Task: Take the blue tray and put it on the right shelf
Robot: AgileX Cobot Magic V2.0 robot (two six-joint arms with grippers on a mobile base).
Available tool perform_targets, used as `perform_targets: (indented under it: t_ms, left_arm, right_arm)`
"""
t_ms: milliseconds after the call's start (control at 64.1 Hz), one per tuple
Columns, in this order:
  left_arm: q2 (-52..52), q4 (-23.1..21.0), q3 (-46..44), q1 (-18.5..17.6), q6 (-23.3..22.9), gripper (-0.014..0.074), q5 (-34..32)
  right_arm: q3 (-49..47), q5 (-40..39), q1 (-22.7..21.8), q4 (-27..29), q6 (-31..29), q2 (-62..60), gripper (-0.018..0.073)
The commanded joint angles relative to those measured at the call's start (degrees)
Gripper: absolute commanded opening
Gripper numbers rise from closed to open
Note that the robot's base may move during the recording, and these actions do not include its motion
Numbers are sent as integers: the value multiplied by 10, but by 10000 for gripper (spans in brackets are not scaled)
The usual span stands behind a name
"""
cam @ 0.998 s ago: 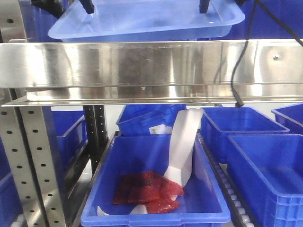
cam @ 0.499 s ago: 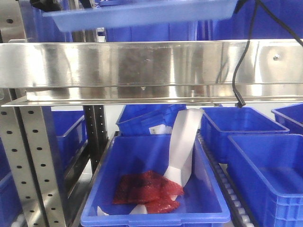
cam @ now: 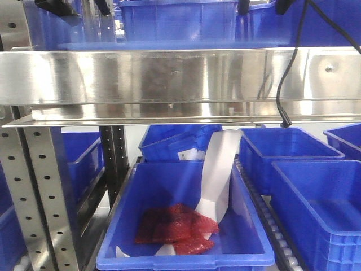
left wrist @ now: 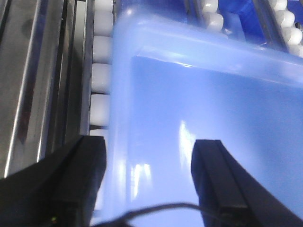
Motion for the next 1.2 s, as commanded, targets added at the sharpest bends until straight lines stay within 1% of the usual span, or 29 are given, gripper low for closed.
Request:
perform_targets:
  t_ms: [0, 218, 265, 296, 328, 359, 374, 421, 437, 483, 546, 593, 655, 764, 842, 889, 967, 1076, 1154, 1185]
  left_arm:
    - [-33, -1, -22, 6, -1, 315, -26]
    - [-33, -1, -22, 9, -1, 312, -25]
    - [-33, -2, -22, 9, -1, 299, -25]
    - [-33, -4, -22, 9, -1, 278, -26]
    - [-33, -10, -22, 9, -1, 255, -26]
    - [-33, -13, -22, 9, -1, 217, -26]
    - [-33, -14, -22, 9, -1, 192, -26]
    - [-33, -14, -22, 9, -1, 128, -26]
    - [-33, -14, -22, 9, -1, 102, -29]
    - [-32, -14, -22, 9, -1, 52, -33]
    - [-32, -18, -22, 10, -1, -10, -25]
    - [-34, -28, -25, 11, -1, -53, -12]
    - [-44, -31, -27, 11, -1, -49, -1]
    - [-77, -18, -27, 8, -1, -48, 12]
    - [-109, -18, -27, 4, -1, -48, 8]
    - [-127, -14, -27, 1, -1, -48, -2]
    - [-155, -9, -25, -10, -1, -48, -9]
    - [-193, -1, 2, -29, -1, -48, -14]
    - [-232, 23, 51, -48, -1, -48, -36]
    - [-248, 25, 75, -52, -1, -48, -50]
  right_arm:
    - [-22, -42, -3, -26, -4, -34, 496]
    - [-22, -45, -3, -25, -4, -34, 496]
    - [-22, -44, -3, -25, -4, -34, 486]
    - [-22, -41, -3, -24, -4, -34, 460]
    - [-22, -37, -1, -24, -4, -34, 407]
    - [-22, -33, -1, -23, -4, -34, 330]
    - [-22, -30, -1, -23, -4, -34, 278]
    - [-22, -29, 1, -20, -4, -34, 169]
    - [-22, -31, 1, -18, -4, -34, 115]
    - [-22, -39, 1, -17, -4, -34, 20]
    - [-22, -51, 1, -16, -4, -34, 59]
    - [-22, -51, 1, -16, -4, -37, 56]
    - [-23, -32, 1, -14, -4, -45, 38]
    - [-23, 17, 2, -10, -8, -72, 39]
    - [-23, 29, 8, -10, -48, -95, 39]
    - [-22, 22, 16, -10, -78, -109, 39]
    - [-22, 0, 32, -10, -98, -130, 39]
    - [-8, -46, 59, -10, -98, -160, 39]
    - [30, -82, 84, -10, -98, -188, 39]
    - [50, -99, 93, -10, -98, -200, 39]
